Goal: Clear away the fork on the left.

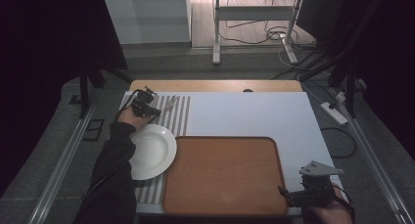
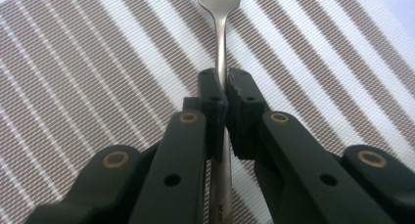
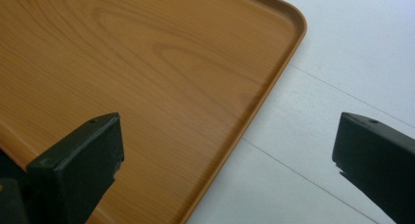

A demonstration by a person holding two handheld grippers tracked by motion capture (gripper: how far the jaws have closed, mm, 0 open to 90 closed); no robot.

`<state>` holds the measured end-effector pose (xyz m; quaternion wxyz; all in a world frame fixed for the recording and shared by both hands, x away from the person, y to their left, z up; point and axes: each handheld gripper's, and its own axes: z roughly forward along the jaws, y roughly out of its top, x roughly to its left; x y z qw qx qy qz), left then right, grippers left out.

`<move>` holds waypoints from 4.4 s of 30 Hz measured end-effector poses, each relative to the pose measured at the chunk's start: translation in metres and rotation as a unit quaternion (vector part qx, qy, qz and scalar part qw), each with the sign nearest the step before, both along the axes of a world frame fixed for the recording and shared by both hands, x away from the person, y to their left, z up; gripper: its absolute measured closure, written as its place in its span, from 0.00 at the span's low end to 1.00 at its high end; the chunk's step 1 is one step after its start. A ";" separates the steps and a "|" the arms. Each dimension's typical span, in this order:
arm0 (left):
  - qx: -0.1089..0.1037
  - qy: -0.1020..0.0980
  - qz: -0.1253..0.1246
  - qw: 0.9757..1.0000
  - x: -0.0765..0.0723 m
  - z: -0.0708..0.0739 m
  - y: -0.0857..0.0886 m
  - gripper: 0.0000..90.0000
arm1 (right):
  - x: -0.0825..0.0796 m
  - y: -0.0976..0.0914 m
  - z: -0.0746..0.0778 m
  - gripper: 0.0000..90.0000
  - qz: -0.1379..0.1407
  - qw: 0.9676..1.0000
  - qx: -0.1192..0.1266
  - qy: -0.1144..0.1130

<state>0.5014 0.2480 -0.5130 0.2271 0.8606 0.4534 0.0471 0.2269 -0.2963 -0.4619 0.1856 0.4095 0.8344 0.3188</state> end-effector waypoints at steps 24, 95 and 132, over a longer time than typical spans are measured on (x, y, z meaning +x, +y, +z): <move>-0.012 -0.011 -0.070 0.997 -0.015 0.014 -0.066 0.95 | 0.000 0.000 0.000 0.00 0.001 1.000 0.000 0.001; -0.035 0.024 -0.116 0.992 -0.182 0.018 -0.135 0.95 | -0.002 -0.001 0.001 0.00 0.010 1.000 0.008 -0.006; -0.028 0.018 -0.128 0.991 -0.201 0.000 -0.153 0.99 | -0.002 0.000 0.001 0.00 0.017 1.000 0.007 -0.004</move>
